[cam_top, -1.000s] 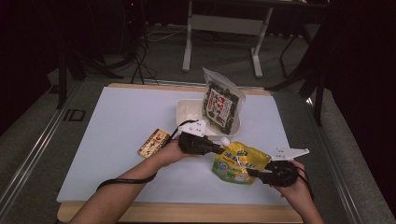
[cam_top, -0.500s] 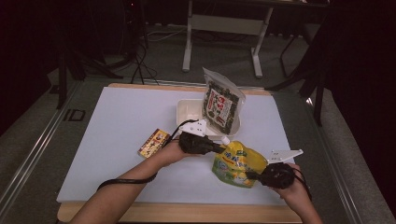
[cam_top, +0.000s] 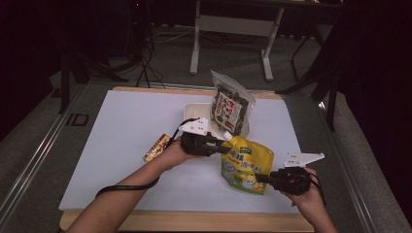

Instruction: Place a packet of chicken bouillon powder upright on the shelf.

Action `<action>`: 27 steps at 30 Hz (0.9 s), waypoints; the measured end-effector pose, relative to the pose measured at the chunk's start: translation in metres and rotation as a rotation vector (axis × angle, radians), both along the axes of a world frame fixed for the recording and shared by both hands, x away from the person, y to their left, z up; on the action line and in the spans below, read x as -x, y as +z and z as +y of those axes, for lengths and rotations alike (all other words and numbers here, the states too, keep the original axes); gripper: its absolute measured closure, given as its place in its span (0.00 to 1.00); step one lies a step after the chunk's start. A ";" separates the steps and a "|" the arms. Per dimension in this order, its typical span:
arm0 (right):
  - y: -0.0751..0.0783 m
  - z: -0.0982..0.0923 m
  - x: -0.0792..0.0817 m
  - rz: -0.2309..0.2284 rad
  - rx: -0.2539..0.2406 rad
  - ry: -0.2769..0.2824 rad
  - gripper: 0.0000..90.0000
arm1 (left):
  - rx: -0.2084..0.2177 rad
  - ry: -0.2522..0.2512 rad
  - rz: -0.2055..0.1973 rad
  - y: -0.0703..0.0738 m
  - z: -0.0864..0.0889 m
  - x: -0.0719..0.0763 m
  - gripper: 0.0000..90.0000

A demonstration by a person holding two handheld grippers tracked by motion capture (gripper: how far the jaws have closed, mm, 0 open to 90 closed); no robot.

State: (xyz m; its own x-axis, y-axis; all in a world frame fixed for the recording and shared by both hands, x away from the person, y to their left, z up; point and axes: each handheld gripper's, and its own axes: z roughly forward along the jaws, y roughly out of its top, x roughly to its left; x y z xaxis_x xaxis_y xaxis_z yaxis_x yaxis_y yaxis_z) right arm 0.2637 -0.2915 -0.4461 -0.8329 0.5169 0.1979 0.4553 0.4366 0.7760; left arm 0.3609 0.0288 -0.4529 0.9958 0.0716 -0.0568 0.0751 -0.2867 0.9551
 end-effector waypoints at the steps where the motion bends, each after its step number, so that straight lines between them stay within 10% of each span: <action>1: 0.002 0.001 0.001 -0.005 0.001 0.001 0.95 | 0.005 0.003 0.009 0.002 0.000 0.001 0.74; 7: 0.012 0.003 0.001 -0.031 -0.036 -0.007 0.96 | 0.019 0.045 0.005 0.011 0.005 0.004 0.65; 15: 0.018 0.004 0.001 -0.060 -0.026 -0.018 0.96 | 0.001 0.045 0.065 0.016 0.010 0.004 0.93; 27: 0.025 0.017 -0.003 -0.080 0.007 0.020 0.87 | -0.004 -0.005 0.082 0.022 0.011 0.003 0.98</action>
